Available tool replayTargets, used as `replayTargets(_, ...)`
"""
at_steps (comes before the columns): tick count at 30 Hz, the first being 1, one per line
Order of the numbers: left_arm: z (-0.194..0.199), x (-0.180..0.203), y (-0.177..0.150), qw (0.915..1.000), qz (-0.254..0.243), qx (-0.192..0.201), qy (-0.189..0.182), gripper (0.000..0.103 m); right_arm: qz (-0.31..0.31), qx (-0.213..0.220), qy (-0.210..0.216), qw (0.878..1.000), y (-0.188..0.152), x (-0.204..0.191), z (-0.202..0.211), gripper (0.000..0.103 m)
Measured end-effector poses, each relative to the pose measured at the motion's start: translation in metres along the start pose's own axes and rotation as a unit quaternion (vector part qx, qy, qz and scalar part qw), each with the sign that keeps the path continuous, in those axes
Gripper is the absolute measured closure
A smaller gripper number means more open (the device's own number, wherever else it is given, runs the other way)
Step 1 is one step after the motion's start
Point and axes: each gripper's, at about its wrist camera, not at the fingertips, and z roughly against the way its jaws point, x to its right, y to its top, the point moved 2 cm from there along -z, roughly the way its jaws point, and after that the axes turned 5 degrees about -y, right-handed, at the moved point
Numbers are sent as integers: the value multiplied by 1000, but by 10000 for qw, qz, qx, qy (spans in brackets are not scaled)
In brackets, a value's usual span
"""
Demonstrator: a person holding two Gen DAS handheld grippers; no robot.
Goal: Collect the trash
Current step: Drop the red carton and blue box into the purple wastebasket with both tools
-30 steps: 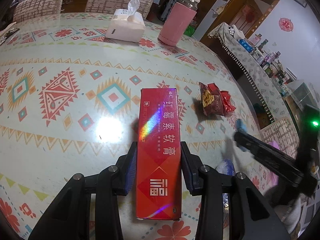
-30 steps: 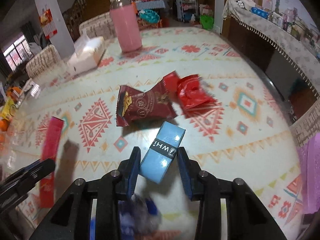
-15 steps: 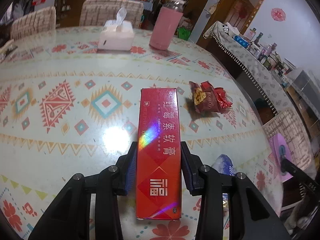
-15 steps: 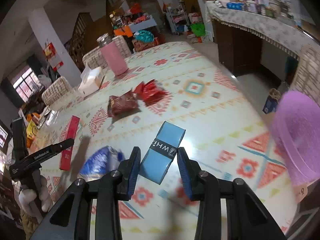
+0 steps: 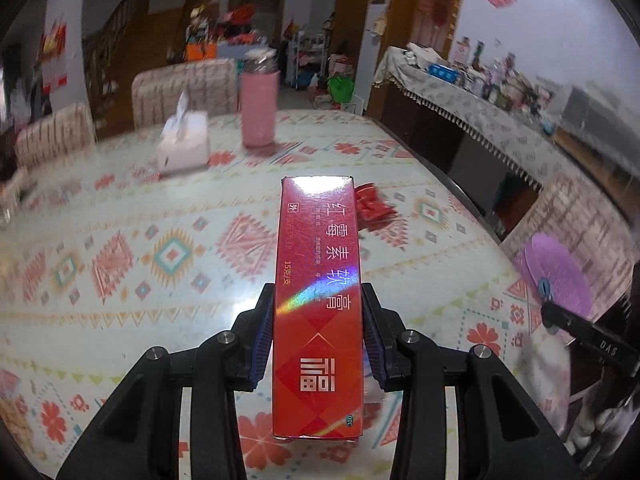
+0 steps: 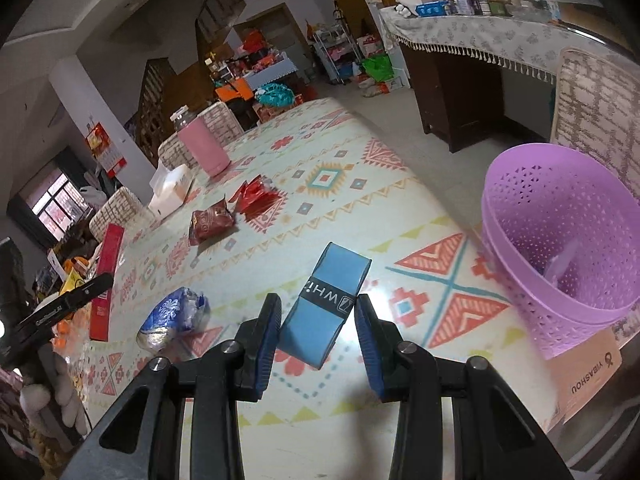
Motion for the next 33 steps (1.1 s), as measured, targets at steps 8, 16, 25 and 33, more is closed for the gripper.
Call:
replayTargets(8,-4,71,7,9976,-671,117,152,64,80,259,-80,9996,3,24,19,62)
replayTargets(16,-22,122,13,9948,-1018,28,93,64,103,485,-235,9985,10,56,41,62)
replayTargets(25,-44,166,15,9912,-1321,-116,-16,64,-162,605,-367,9974,18,102,52,62)
replayTargets(33,-60,197,14,9878,-1535,-230,-158,64,-395,704,-454,9957,24,134,61,62)
